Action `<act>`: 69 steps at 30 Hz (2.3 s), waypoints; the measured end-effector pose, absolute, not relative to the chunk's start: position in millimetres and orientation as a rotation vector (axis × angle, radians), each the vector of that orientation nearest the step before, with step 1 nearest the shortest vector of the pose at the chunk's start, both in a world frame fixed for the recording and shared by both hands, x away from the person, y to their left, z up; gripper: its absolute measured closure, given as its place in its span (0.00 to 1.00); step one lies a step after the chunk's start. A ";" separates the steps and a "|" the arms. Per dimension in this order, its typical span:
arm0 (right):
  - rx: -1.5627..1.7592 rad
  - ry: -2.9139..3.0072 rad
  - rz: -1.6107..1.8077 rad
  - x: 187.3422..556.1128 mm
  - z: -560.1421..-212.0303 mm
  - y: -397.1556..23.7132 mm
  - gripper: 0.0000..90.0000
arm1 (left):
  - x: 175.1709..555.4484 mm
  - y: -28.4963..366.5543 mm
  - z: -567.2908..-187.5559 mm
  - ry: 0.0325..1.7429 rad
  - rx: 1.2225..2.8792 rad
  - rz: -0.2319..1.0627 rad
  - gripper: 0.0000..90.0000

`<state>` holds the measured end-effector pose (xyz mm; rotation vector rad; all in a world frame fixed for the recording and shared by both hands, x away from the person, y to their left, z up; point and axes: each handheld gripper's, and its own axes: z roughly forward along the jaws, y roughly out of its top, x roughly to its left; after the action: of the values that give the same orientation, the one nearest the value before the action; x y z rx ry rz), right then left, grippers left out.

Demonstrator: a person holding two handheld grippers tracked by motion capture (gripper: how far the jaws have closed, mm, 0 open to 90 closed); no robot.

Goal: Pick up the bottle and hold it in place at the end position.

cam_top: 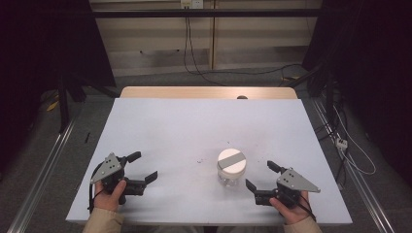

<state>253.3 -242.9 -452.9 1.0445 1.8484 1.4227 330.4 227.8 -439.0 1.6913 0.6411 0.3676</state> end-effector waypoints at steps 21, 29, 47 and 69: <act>1.028 1.886 1.466 256.2 -453.5 -222.8 0.04 | 332.2 226.4 -440.7 0.637 1.704 0.376 0.03; 1.014 1.903 1.475 261.9 -452.6 -209.8 0.05 | 332.7 224.0 -441.1 0.641 1.699 0.365 0.03; 1.034 1.939 1.453 274.0 -455.3 -182.9 0.07 | 332.2 225.2 -441.5 0.639 1.711 0.367 0.03; 1.056 1.940 1.441 289.8 -458.1 -172.0 0.14 | 332.9 224.1 -441.8 0.636 1.713 0.371 0.03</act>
<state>289.8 -172.0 -458.1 1.0559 1.9401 1.4410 332.9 224.1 -441.8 1.7130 0.6356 0.3705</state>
